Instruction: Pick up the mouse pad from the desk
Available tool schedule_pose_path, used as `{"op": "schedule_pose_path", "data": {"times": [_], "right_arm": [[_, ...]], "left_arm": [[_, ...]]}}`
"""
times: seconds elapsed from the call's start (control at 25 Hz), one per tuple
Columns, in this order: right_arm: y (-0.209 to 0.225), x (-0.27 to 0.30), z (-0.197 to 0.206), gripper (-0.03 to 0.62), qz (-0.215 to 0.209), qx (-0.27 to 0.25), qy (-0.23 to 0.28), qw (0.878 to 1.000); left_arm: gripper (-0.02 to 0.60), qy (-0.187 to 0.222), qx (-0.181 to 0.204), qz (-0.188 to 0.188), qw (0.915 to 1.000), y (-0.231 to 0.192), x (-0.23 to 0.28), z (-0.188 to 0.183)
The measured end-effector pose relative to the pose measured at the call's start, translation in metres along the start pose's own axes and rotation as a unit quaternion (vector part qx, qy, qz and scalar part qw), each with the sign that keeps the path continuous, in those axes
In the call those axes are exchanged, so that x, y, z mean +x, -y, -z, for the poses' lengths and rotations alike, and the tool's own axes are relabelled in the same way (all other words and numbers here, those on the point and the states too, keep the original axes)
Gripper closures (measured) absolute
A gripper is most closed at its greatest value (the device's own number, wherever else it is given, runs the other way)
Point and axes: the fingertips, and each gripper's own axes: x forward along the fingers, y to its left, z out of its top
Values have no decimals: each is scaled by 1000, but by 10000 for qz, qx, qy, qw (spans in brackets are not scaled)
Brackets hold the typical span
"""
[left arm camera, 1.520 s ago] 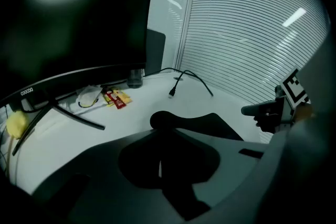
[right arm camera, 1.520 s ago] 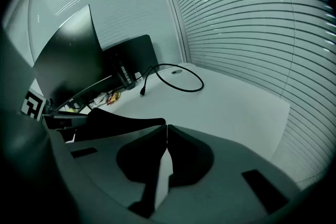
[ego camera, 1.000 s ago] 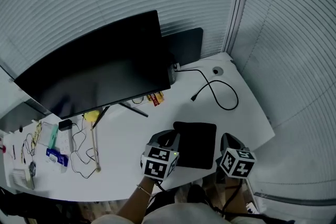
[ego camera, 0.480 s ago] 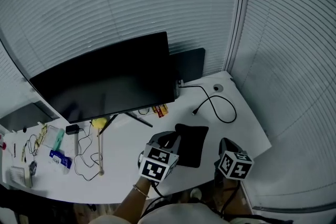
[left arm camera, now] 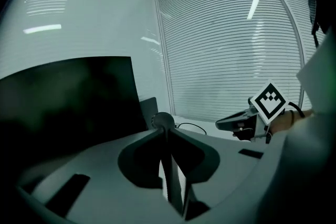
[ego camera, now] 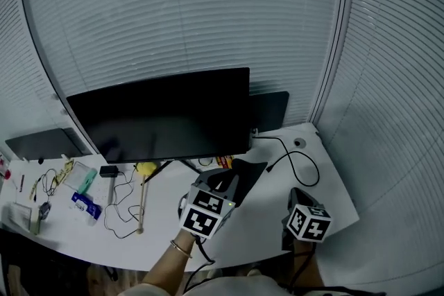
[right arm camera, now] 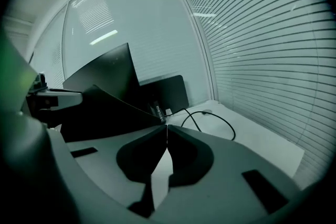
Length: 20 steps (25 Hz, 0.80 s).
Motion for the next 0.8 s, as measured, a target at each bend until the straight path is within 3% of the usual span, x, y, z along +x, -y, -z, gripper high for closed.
{"op": "schedule_pose_path", "data": {"times": [0.32, 0.8], "right_arm": [[-22, 6, -35, 562, -180, -397, 228, 9988], [-41, 14, -41, 561, -313, -523, 251, 9978]], "left_arm": [[534, 332, -3, -352, 9988, -28, -20, -30], [534, 388, -43, -394, 9985, -39, -26, -32]]}}
